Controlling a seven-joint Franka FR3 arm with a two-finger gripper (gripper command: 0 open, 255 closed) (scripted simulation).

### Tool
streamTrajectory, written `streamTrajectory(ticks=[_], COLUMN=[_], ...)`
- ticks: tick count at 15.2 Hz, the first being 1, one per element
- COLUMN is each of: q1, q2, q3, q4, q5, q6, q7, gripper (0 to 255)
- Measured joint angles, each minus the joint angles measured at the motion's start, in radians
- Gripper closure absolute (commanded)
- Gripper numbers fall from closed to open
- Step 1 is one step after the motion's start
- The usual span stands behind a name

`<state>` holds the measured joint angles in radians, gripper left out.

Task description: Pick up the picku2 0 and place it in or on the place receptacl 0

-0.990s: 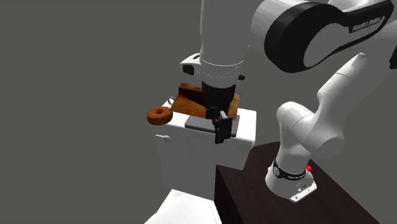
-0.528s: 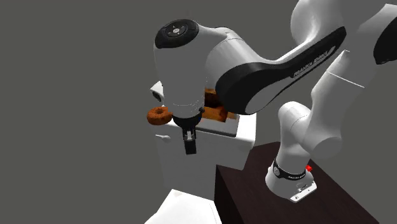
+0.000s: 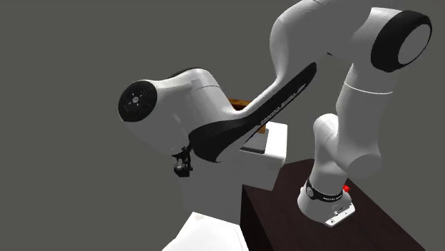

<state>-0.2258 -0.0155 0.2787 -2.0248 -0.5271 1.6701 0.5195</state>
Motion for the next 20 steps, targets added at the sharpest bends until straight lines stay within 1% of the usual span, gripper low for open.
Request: streamTrajectory(ticks=[3,5,7,10,12,15,17,18,19,20], q1=[-0.005,-0.012,-0.006,0.002,0.004,0.008,0.016,0.02,0.018,0.012], q2=[0.126,0.2,0.28,0.402,0.466,0.572,0.63,0.636,0.637,0.634], q3=[-0.01,-0.031,-0.048,-0.085,-0.113,-0.16,-0.183,-0.183,-0.181,-0.178], q4=[0.08,0.134,0.196,0.315,0.371,0.486,0.554,0.561,0.559,0.55], q5=[-0.098,-0.162,-0.217,-0.296,-0.342,-0.406,-0.437,-0.444,-0.451,-0.456], q6=[-0.037,-0.063,-0.1,-0.162,-0.192,-0.247,-0.286,-0.306,-0.306,-0.286], q7=[0.076,0.106,0.146,0.179,0.197,0.207,0.211,0.22,0.237,0.258], gripper=[0,0,0,0,0,0,0,0,0,0])
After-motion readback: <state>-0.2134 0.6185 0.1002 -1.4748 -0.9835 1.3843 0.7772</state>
